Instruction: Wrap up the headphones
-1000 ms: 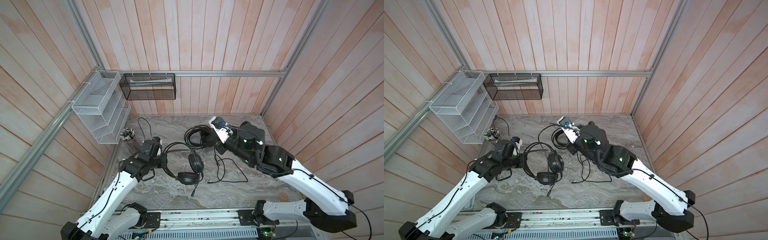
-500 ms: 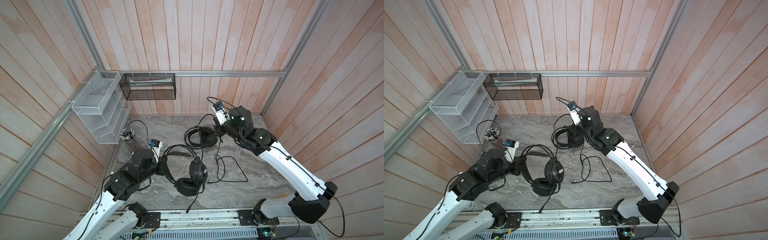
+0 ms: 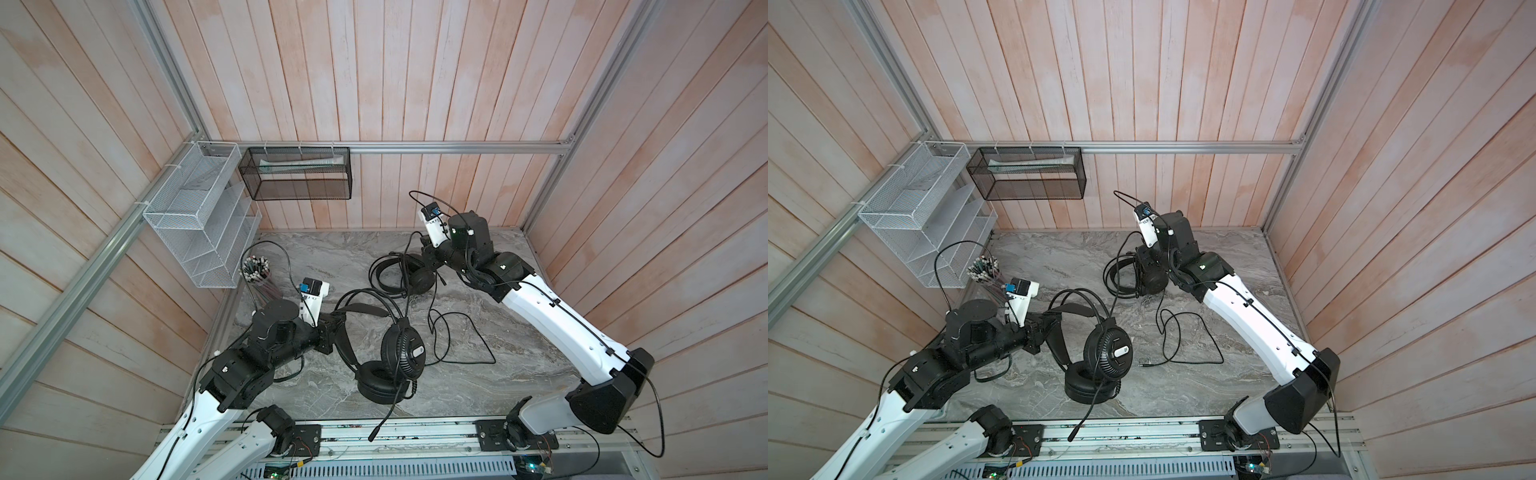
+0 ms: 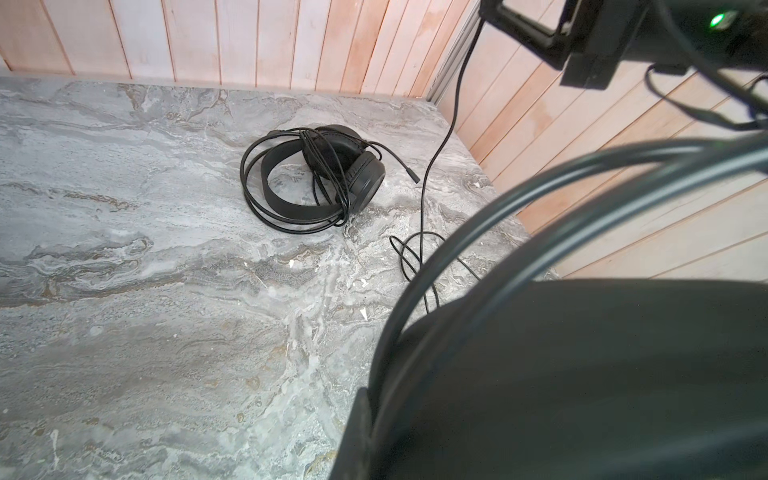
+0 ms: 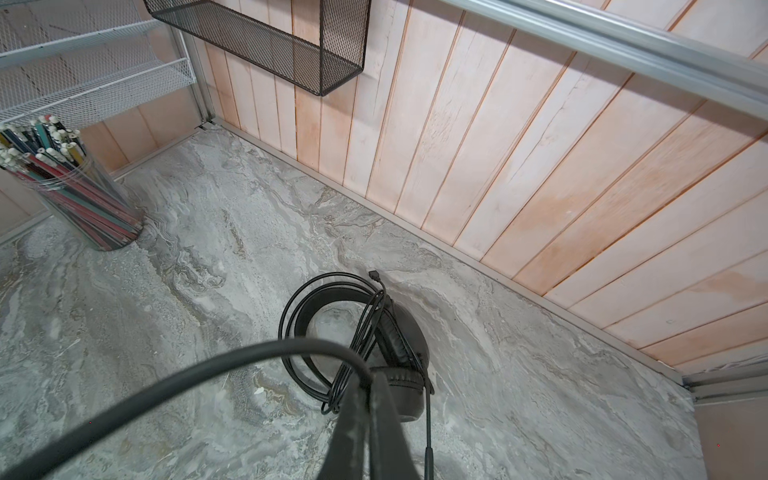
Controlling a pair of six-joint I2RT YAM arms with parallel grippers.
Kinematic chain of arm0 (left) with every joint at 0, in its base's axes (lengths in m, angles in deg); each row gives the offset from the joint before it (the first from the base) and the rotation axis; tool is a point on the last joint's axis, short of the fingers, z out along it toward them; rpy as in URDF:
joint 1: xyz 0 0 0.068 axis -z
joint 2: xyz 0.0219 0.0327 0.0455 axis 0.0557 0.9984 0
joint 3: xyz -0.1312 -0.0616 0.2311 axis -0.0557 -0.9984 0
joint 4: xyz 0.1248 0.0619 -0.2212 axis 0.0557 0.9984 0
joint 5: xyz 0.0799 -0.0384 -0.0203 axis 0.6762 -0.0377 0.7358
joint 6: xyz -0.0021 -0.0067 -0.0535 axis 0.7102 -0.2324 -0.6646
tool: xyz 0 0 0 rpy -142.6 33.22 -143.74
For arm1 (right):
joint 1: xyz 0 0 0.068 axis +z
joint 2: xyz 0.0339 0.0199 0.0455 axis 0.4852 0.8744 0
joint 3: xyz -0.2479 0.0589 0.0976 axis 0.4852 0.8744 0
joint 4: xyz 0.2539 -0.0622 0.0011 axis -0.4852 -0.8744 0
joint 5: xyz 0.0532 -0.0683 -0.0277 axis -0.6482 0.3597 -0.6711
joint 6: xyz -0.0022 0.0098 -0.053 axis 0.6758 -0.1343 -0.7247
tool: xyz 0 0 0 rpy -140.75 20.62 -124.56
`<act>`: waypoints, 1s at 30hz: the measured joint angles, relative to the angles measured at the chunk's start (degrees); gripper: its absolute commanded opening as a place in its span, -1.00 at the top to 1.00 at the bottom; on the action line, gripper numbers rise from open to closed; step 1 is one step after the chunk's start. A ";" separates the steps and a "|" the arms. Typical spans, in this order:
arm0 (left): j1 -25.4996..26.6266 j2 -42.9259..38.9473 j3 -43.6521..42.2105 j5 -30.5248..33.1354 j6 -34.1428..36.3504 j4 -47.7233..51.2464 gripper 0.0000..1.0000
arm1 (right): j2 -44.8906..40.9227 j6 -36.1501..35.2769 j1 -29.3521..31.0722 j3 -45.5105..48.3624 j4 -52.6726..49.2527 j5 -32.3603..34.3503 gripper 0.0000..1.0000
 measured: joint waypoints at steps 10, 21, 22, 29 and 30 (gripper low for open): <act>0.00 5.33 1.84 -0.83 -2.03 -0.31 1.00 | -0.85 2.27 -0.26 1.73 1.70 -0.72 1.00; 0.11 9.16 1.81 0.39 -3.13 1.77 1.00 | 2.27 2.51 -1.07 -0.28 4.76 -0.79 1.00; 0.11 8.70 1.81 0.39 -3.34 1.75 1.00 | 3.02 2.69 -1.51 0.37 4.98 -0.96 1.00; 0.11 6.23 2.14 -3.08 -5.92 -1.20 1.00 | 5.97 3.98 -3.96 3.58 5.53 -2.80 1.00; 0.11 5.99 2.14 -3.45 -6.58 -2.01 1.00 | 5.84 4.17 -3.96 4.24 5.97 -3.26 1.00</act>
